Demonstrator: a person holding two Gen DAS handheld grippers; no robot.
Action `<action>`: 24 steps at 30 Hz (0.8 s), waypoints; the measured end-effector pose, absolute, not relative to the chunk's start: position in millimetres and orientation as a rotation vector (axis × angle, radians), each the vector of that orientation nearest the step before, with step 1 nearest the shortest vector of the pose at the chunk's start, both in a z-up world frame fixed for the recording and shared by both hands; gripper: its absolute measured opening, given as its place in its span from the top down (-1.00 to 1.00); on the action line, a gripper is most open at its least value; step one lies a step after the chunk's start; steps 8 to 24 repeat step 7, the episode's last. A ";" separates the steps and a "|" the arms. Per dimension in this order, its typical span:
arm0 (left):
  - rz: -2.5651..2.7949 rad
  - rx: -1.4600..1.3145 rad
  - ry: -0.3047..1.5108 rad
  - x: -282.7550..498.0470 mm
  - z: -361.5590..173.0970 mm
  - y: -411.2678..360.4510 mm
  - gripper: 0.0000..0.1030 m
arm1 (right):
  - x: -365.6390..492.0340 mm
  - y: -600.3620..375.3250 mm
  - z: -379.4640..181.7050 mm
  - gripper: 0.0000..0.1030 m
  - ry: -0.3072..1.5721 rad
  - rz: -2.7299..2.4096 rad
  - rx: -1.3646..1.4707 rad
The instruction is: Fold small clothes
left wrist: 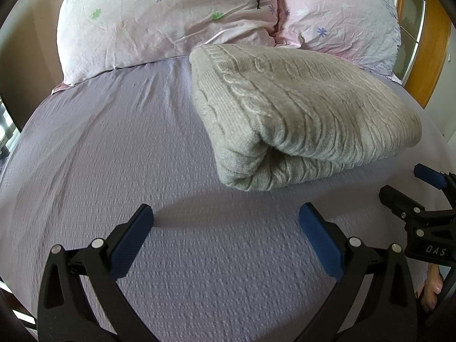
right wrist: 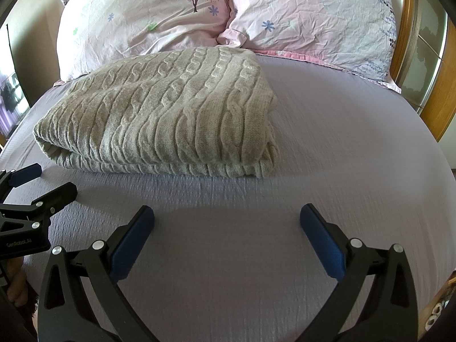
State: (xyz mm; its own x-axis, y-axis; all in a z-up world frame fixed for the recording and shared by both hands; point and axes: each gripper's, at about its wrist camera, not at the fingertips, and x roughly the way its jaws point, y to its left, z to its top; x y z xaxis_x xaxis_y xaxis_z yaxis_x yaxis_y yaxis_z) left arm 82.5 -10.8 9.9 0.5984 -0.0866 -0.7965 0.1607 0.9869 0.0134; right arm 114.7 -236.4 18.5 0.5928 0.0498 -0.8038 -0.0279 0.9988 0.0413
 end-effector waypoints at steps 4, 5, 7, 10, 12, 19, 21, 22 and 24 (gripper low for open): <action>-0.143 0.087 0.918 82.3 9.9 -10.9 -0.97 | 114.8 -236.4 18.5 -0.97 0.935 0.045 0.025; -0.143 0.086 0.918 82.4 9.9 -10.9 -0.97 | 114.8 -236.4 18.5 -0.97 0.935 0.045 0.025; -0.143 0.086 0.918 81.9 9.7 -11.1 -0.97 | 114.7 -236.3 18.4 -0.97 0.935 0.045 0.025; -0.143 0.086 0.918 81.9 9.7 -11.1 -0.97 | 114.7 -236.3 18.4 -0.97 0.935 0.045 0.025; -0.143 0.086 0.918 81.9 9.7 -11.1 -0.97 | 114.7 -236.3 18.4 -0.97 0.935 0.045 0.025; -0.143 0.086 0.918 81.9 9.7 -11.1 -0.97 | 114.7 -236.3 18.4 -0.97 0.935 0.045 0.025; -0.143 0.086 0.918 81.9 9.7 -11.1 -0.97 | 114.7 -236.3 18.4 -0.97 0.935 0.045 0.025; -0.143 0.086 0.918 81.9 9.7 -11.1 -0.97 | 114.7 -236.3 18.4 -0.97 0.935 0.045 0.025; -0.143 0.086 0.918 81.9 9.7 -11.1 -0.97 | 114.7 -236.3 18.4 -0.97 0.935 0.045 0.025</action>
